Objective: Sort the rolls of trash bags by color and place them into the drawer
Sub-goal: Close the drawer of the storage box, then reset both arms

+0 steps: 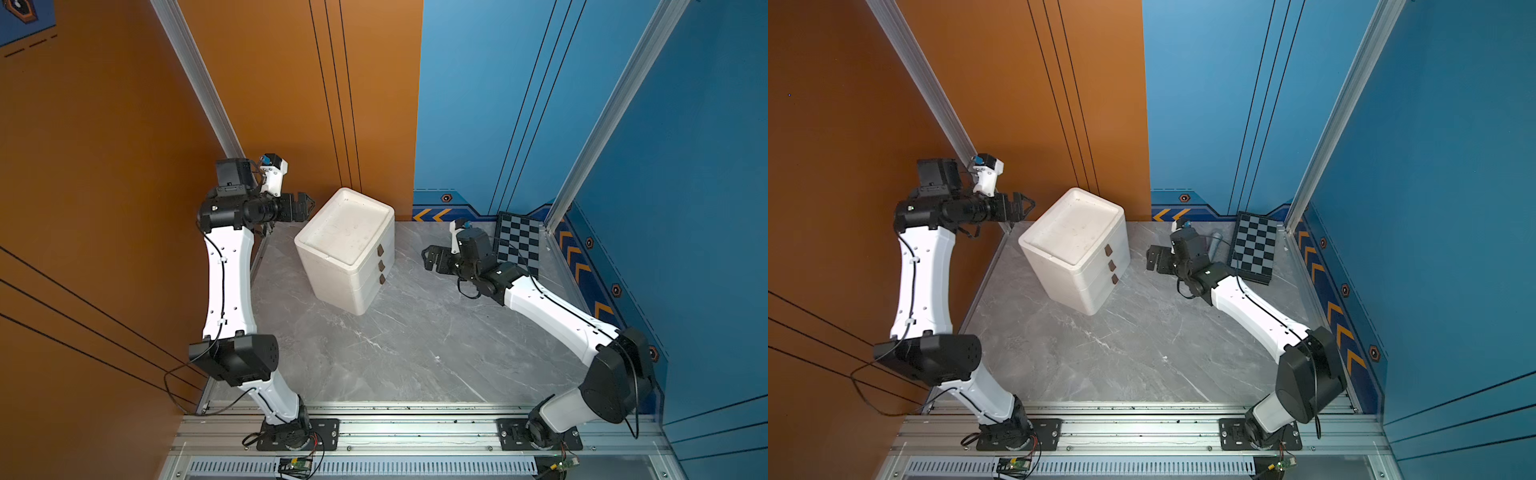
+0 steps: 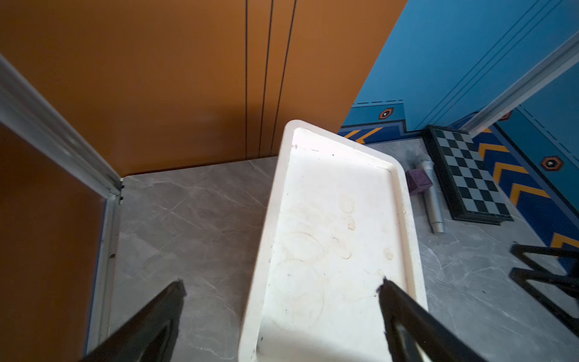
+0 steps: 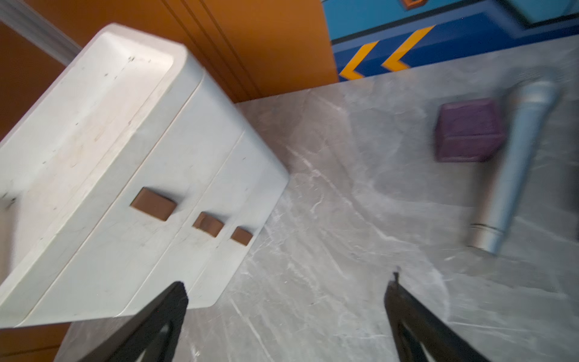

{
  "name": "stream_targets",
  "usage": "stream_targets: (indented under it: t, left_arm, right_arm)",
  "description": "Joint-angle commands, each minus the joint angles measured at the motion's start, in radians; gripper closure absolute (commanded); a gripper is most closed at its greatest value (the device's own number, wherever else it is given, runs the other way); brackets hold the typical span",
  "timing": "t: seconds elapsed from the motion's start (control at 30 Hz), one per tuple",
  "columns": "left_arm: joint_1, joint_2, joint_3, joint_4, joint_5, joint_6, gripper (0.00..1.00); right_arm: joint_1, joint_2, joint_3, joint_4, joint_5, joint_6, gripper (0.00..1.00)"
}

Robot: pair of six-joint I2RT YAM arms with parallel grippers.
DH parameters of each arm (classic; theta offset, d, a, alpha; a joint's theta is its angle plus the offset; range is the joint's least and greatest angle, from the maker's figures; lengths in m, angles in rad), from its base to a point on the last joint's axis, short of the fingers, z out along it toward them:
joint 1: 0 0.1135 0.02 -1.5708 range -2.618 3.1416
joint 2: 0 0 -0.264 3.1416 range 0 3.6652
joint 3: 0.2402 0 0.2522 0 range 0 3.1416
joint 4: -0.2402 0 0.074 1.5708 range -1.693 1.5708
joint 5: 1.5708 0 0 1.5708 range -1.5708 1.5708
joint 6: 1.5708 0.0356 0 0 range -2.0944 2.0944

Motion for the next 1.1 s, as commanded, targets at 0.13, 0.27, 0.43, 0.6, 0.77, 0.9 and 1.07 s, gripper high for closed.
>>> stream_targets:
  t: [0.13, 0.27, 0.43, 0.6, 0.77, 0.9, 1.07]
  left_arm:
    - [0.041, -0.435, -0.697, 0.723, -0.332, -0.222, 0.02]
    - [0.041, -0.613, -1.168, 1.189, -0.266, -0.184, 0.02]
    - [0.035, -0.657, -1.428, 1.335, -0.345, -0.218, 0.02]
    - [0.005, -0.586, -1.529, 1.335, -0.324, -0.181, 0.02]
    - [-0.041, -0.533, -1.651, 1.448, -0.375, -0.169, 0.02]
    - [-0.115, -0.456, -1.662, 1.49, -0.472, -0.149, 0.02]
    - [-0.185, -0.314, -1.705, 1.652, -0.509, -0.125, 0.02]
  right_arm:
    - [-0.129, -0.136, -0.089, -0.113, 0.217, -0.229, 0.0]
    - [-0.2, -0.153, -0.153, -0.098, 0.256, -0.334, 0.0]
    - [-0.259, -0.147, -0.252, -0.032, 0.288, -0.46, 0.0]
    - [-0.353, -0.135, -0.325, 0.073, 0.194, -0.416, 0.0]
    - [-0.418, -0.151, -0.628, 0.615, 0.237, -0.343, 0.0]
    - [-0.442, -0.126, -0.677, 0.732, 0.279, -0.362, 0.0]
    - [-0.472, -0.081, -0.686, 0.84, 0.229, -0.394, 0.0]
